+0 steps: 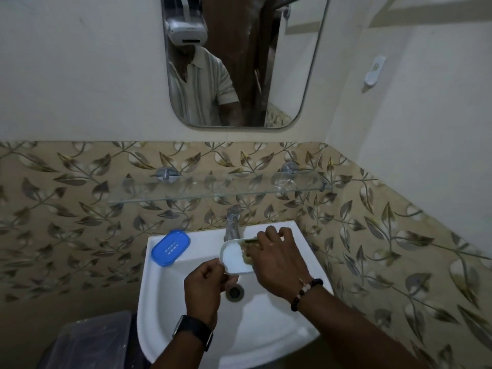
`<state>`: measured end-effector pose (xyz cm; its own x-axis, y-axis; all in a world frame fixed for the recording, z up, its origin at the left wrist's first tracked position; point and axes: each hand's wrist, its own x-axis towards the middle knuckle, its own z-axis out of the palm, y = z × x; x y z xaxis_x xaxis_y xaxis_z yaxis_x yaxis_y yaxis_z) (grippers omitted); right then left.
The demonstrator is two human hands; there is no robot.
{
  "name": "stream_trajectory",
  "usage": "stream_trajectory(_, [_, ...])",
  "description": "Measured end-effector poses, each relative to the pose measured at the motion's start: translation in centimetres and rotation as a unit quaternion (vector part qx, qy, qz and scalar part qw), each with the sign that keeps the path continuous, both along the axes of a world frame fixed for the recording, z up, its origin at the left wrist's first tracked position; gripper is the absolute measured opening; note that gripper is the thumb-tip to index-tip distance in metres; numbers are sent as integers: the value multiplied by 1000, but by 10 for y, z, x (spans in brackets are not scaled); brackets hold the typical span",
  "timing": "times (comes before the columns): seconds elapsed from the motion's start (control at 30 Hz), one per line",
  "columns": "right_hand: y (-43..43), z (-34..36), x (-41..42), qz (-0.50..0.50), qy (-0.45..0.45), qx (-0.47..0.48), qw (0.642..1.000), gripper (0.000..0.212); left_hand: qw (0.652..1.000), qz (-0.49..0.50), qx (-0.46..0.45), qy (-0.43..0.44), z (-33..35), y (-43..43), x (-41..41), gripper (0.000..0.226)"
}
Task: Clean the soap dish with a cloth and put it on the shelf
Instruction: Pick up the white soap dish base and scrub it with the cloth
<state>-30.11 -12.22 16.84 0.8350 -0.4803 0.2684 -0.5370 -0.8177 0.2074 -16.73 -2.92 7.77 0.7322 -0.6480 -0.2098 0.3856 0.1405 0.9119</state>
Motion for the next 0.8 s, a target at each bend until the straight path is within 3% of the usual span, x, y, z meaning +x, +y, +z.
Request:
stream_trajectory(0.17, [24, -17, 20, 106, -27, 41, 993, 31, 995, -11, 20, -94, -3, 8, -3, 17])
stream_trajectory(0.3, [6, -8, 17, -3, -3, -15, 1000, 33, 998, 26, -7, -48, -1, 8, 8, 17])
stream_trajectory(0.47, [5, -9, 20, -69, 1, 13, 998, 30, 998, 59, -2, -33, 2, 5, 5, 14])
stream_trajectory(0.67, [12, -26, 18, 6, -19, 255, 967, 34, 998, 36, 12, -54, -1, 2, 4, 16])
stream_trajectory(0.8, [1, -33, 3, 63, 11, 151, 987, 46, 999, 18, 2, -51, 5, -2, 11, 14])
